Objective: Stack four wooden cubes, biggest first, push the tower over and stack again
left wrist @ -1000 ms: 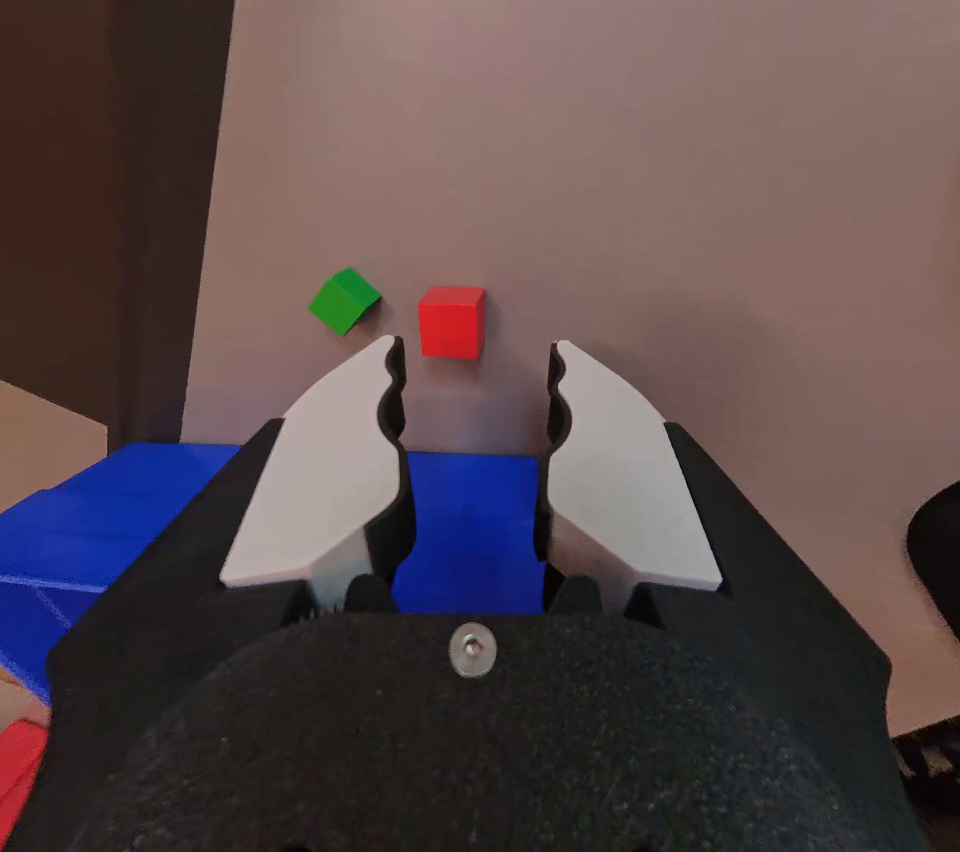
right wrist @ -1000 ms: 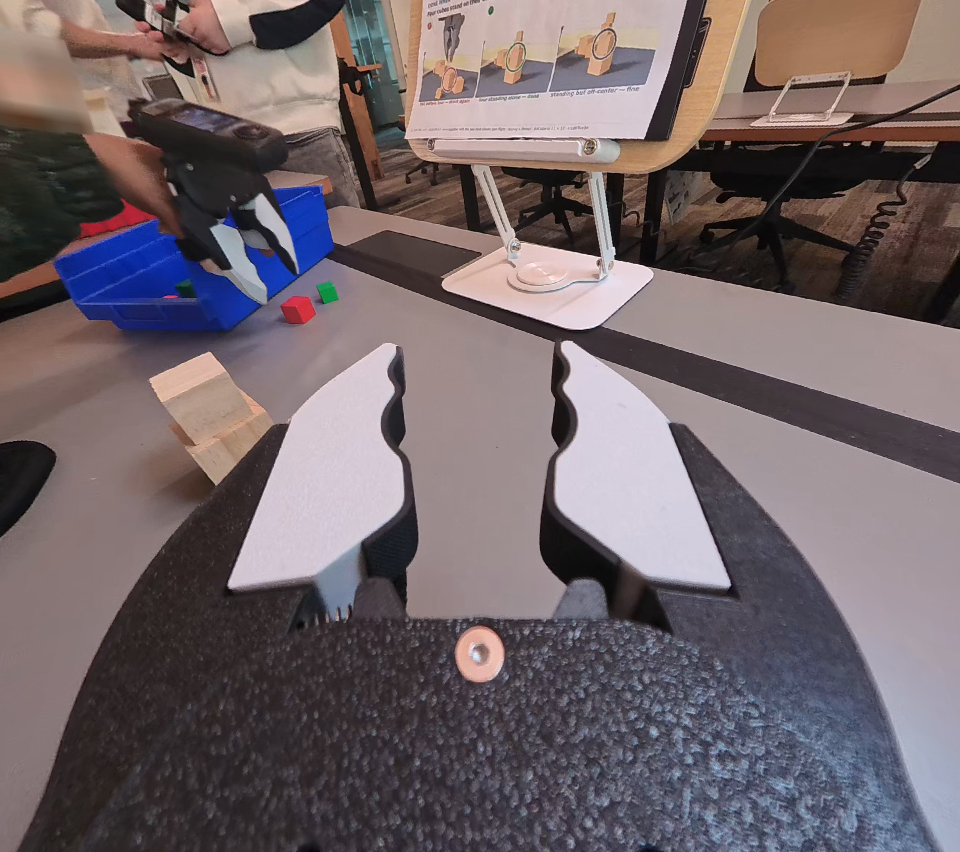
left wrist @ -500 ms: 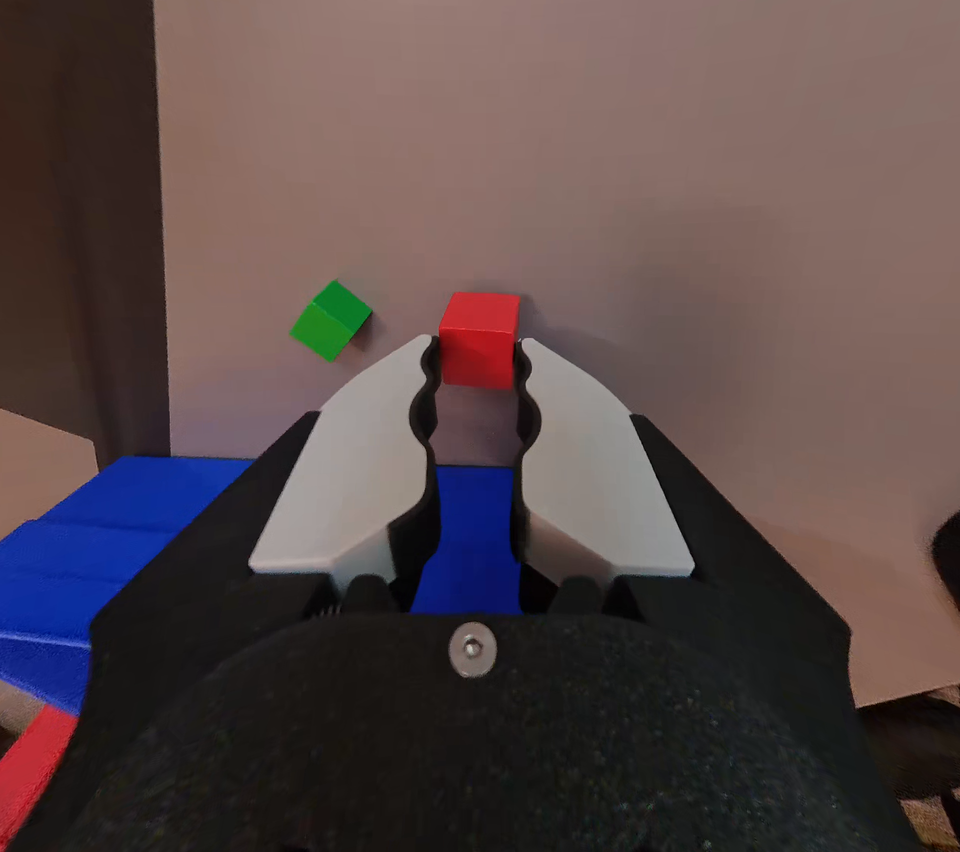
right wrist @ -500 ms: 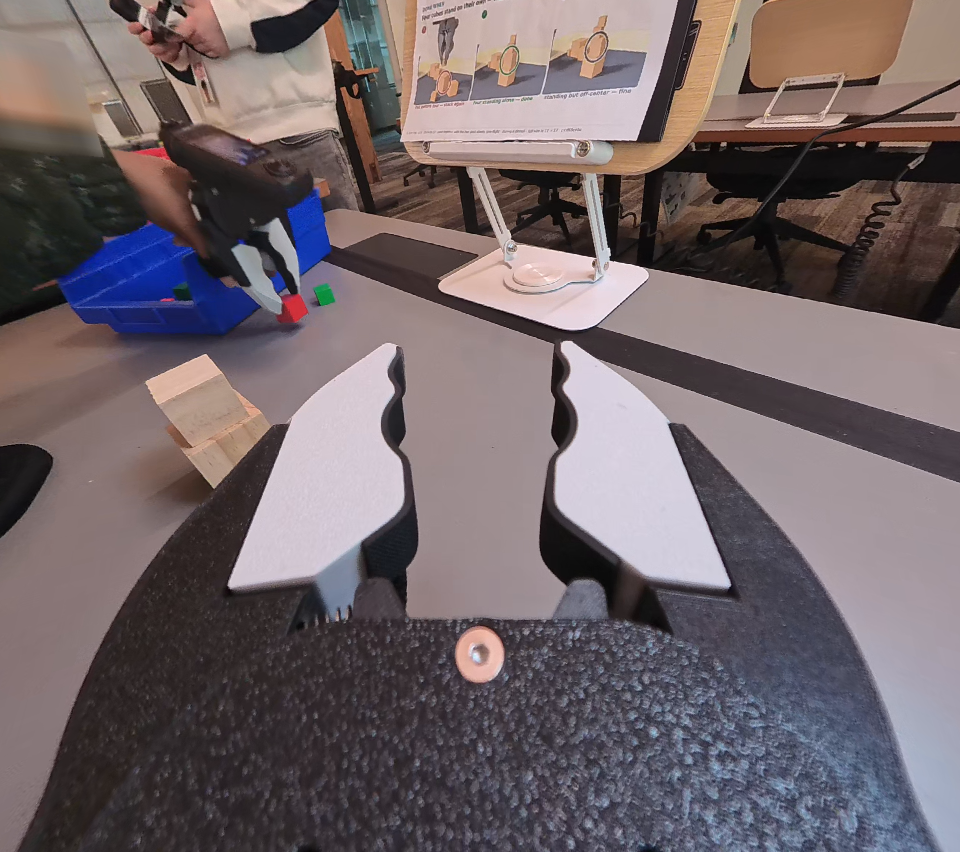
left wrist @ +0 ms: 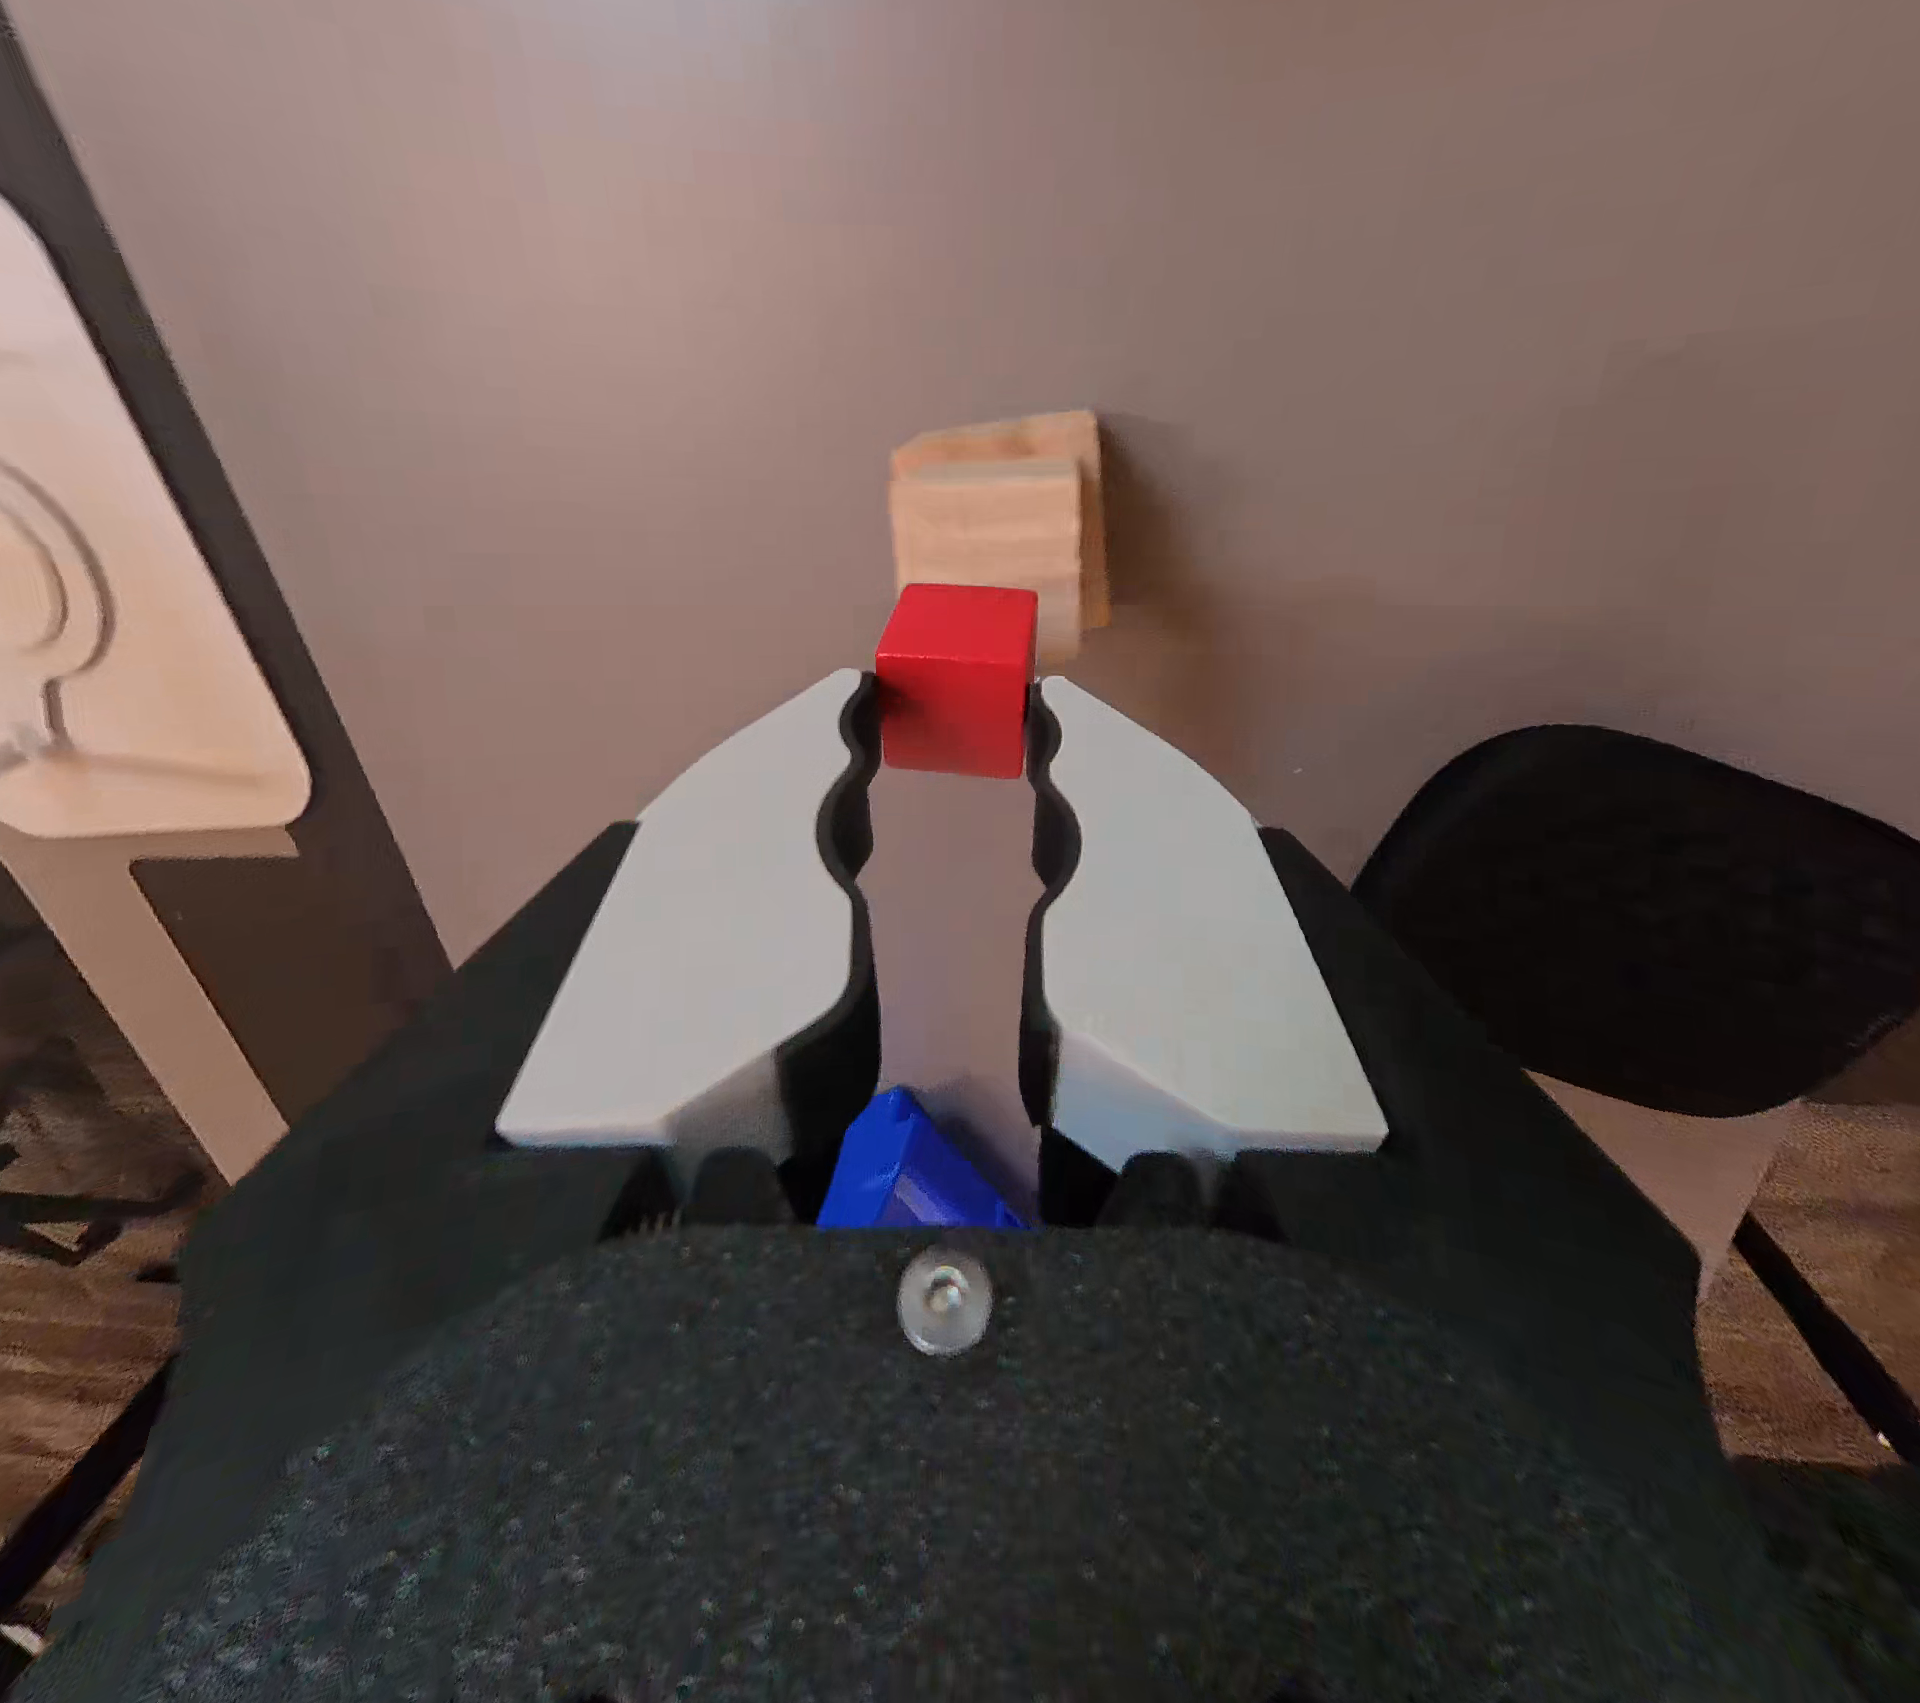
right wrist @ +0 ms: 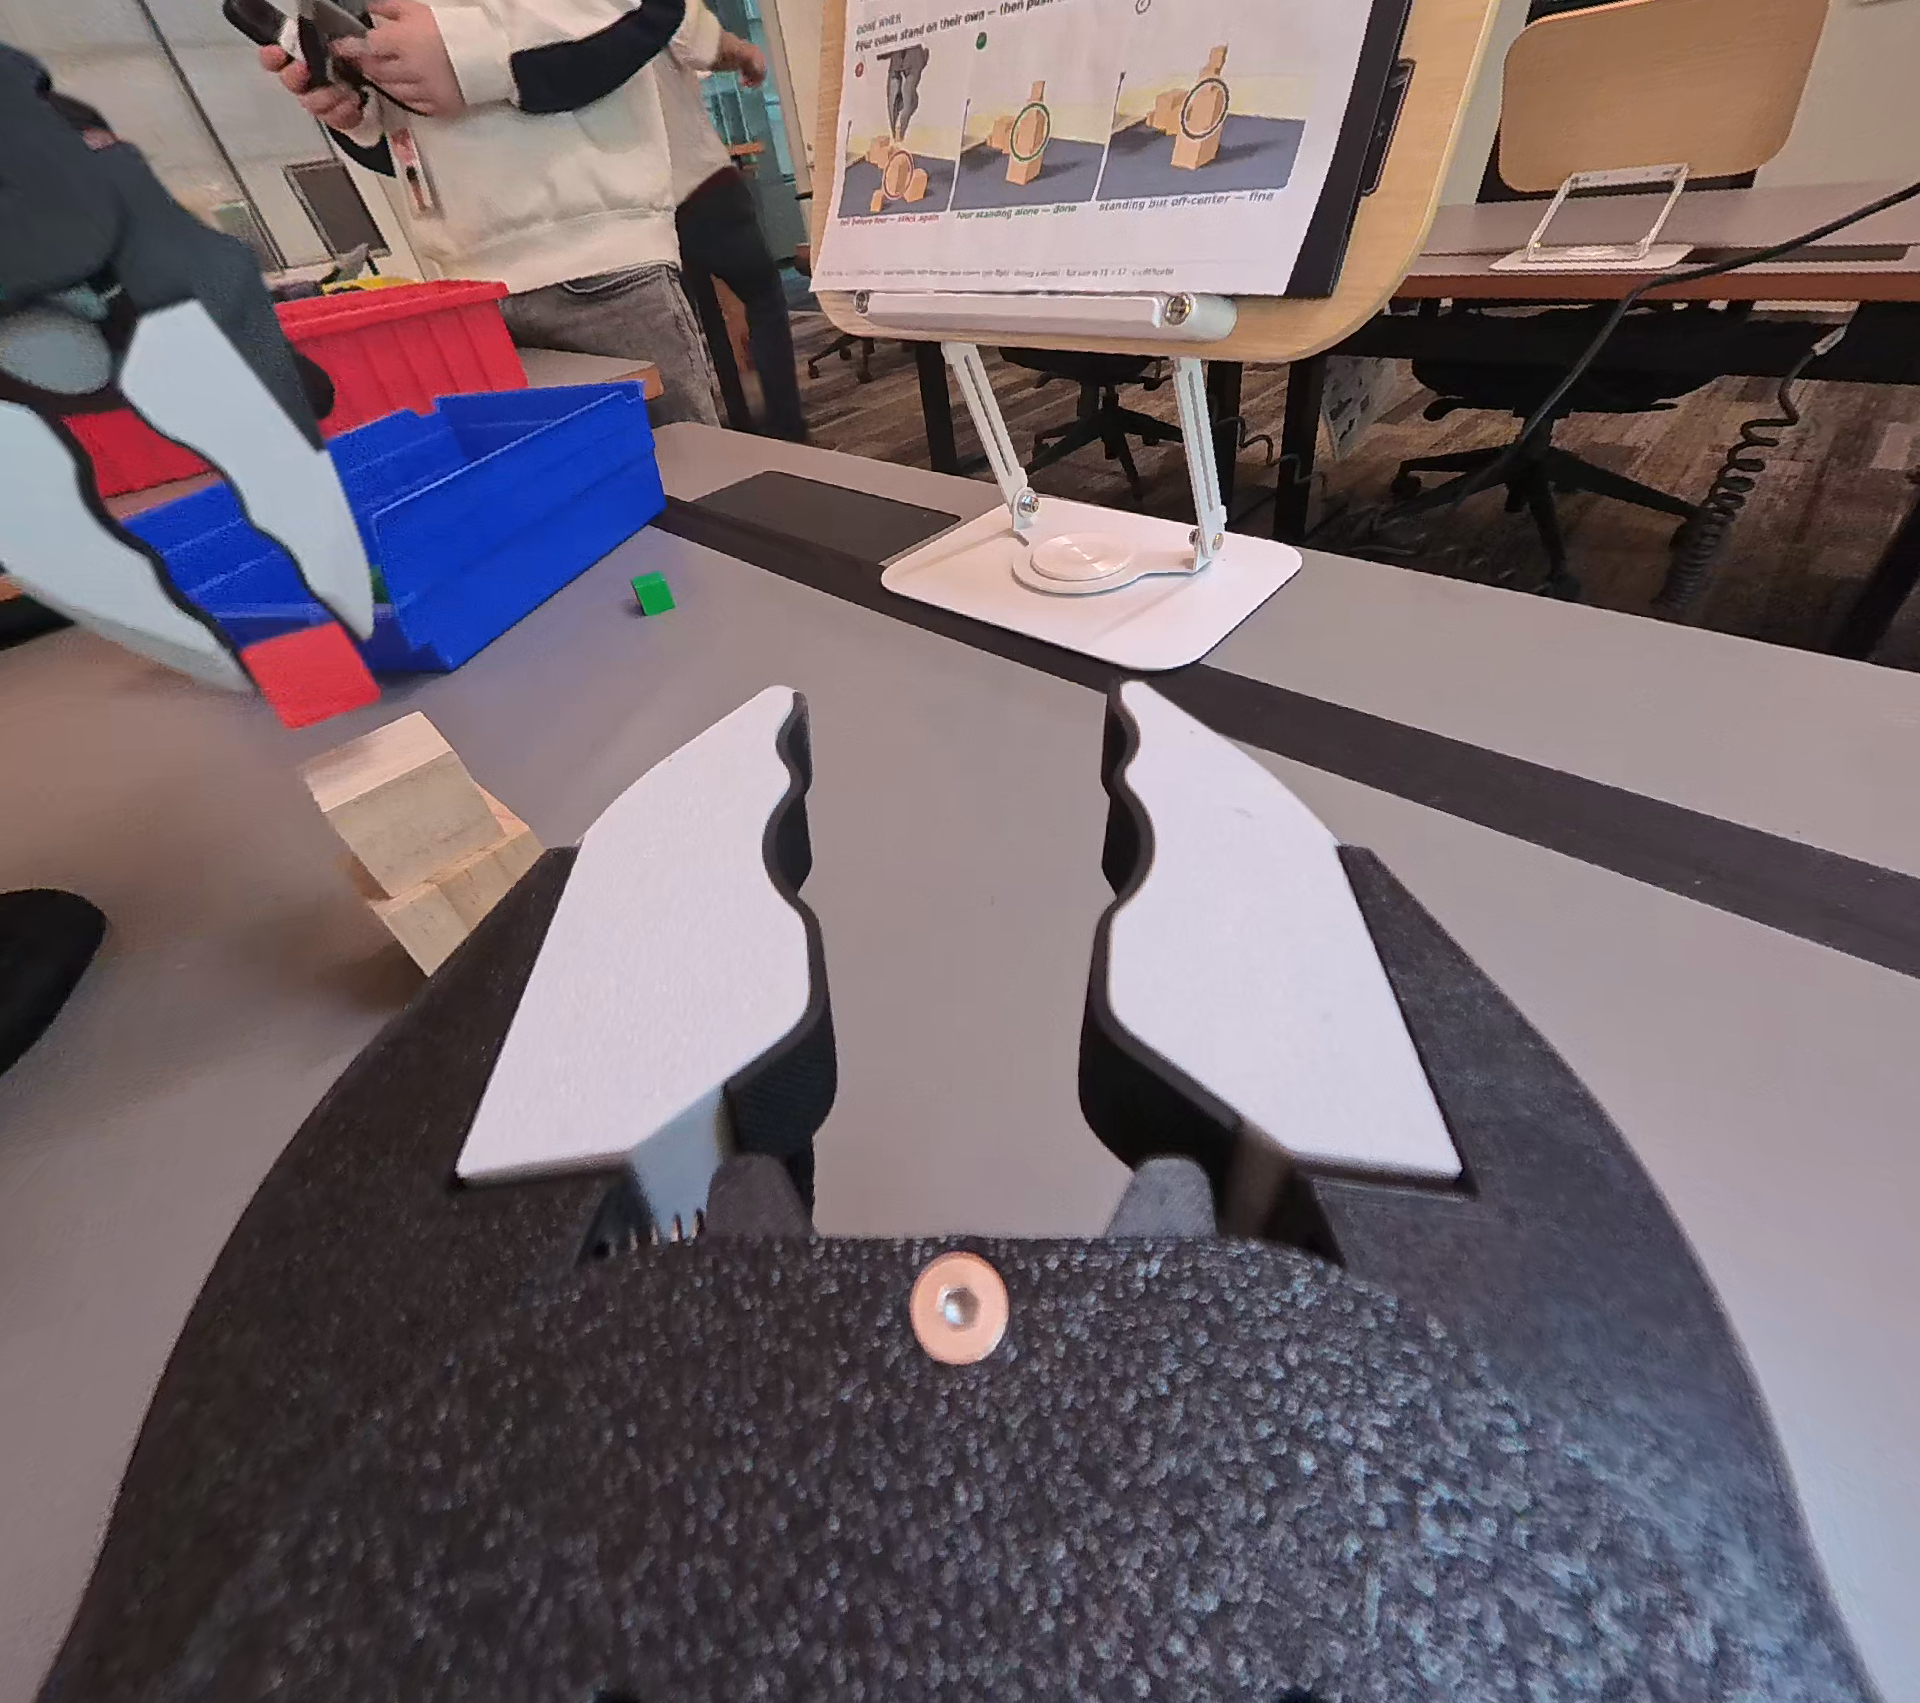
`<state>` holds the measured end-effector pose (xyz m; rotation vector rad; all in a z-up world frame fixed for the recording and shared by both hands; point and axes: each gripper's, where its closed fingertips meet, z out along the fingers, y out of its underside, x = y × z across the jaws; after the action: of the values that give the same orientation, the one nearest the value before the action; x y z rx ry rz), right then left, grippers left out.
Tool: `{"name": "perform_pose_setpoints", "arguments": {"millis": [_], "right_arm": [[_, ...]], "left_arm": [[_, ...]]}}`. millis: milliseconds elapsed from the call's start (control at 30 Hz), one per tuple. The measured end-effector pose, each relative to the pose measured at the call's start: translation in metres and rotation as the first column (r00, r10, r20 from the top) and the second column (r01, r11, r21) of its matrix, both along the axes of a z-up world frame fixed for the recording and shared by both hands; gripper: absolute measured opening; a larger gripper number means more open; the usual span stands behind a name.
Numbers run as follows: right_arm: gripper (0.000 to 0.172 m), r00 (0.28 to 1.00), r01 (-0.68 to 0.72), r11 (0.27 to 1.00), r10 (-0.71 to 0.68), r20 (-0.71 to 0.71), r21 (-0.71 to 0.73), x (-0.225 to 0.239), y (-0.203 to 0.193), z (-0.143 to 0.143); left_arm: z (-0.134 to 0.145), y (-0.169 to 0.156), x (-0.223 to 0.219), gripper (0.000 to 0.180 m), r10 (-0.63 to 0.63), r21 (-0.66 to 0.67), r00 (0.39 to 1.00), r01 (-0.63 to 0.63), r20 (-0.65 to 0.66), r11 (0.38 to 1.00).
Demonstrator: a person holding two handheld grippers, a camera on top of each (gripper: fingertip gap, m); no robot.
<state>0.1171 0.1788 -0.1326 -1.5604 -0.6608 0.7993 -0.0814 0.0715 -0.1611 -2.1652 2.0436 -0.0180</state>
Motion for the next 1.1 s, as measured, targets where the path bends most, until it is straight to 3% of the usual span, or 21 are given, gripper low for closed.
{"name": "perform_pose_setpoints", "arguments": {"millis": [467, 800, 967, 1100], "right_arm": [[0.054, 0.999, 0.040, 0.999, -0.040, -0.035, 0.022, 0.011, 0.004, 0.009], [0.054, 0.999, 0.035, 0.999, -0.034, -0.035, 0.019, 0.010, 0.003, 0.008], [0.054, 0.999, 0.039, 0.999, -0.038, -0.039, 0.023, 0.011, 0.003, 0.009], [0.054, 0.998, 0.040, 0.999, -0.039, -0.044, 0.024, 0.011, 0.003, 0.010]], "left_arm": [[-0.019, 0.000, 0.011, 0.027, 0.017, -0.012, 0.998, -0.018, -0.062, 1.000], [-0.014, -0.001, 0.015, 0.031, 0.017, -0.016, 1.000, -0.017, 0.007, 1.000], [0.020, 0.009, 0.016, 0.034, 0.063, 0.004, 0.975, -0.065, 0.213, 0.998], [0.051, 0.066, -0.018, 0.024, 0.251, 0.113, 0.860, -0.332, 0.445, 0.936]]}}
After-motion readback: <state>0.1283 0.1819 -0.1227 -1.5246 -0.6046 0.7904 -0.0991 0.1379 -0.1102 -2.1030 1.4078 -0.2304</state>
